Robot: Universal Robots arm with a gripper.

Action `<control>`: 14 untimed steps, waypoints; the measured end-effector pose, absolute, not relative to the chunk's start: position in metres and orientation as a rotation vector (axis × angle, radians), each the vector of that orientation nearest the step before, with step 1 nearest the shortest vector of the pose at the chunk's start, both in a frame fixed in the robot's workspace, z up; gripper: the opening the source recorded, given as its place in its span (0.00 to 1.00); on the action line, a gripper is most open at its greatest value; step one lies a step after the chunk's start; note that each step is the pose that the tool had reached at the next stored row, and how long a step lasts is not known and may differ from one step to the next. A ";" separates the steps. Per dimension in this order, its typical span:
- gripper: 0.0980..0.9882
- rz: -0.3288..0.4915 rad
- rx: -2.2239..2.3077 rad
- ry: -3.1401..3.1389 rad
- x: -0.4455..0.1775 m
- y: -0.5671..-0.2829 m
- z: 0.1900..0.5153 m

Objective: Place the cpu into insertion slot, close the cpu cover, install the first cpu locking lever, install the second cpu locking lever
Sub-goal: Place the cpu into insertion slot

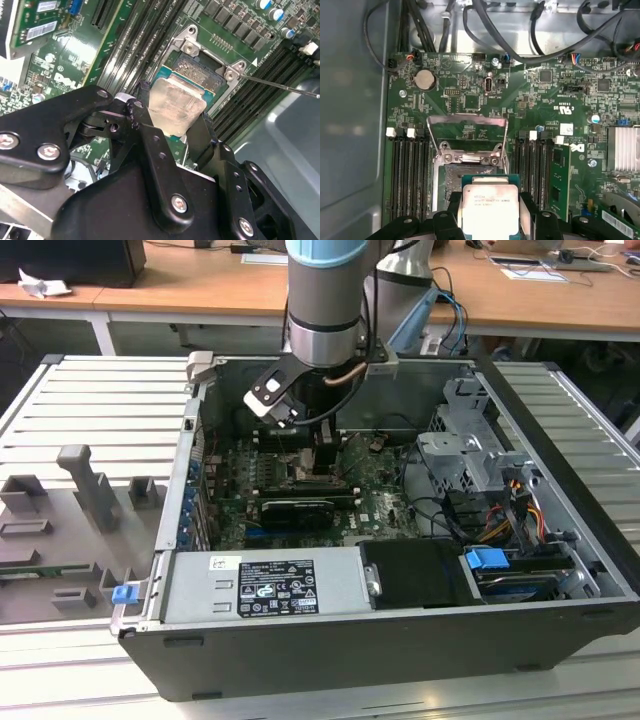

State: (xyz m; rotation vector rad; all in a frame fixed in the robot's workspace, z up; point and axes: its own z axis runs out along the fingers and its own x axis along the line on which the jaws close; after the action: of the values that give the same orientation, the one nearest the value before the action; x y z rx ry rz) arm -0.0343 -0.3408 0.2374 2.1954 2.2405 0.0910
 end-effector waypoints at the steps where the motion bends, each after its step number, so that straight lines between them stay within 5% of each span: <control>1: 0.49 0.091 2.196 2.240 -0.035 -0.340 0.236; 14: 0.49 0.093 2.217 2.219 -0.038 -0.336 0.219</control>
State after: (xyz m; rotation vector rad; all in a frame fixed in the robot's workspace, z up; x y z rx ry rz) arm -0.0381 -0.3357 0.2186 2.2172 2.2194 0.0927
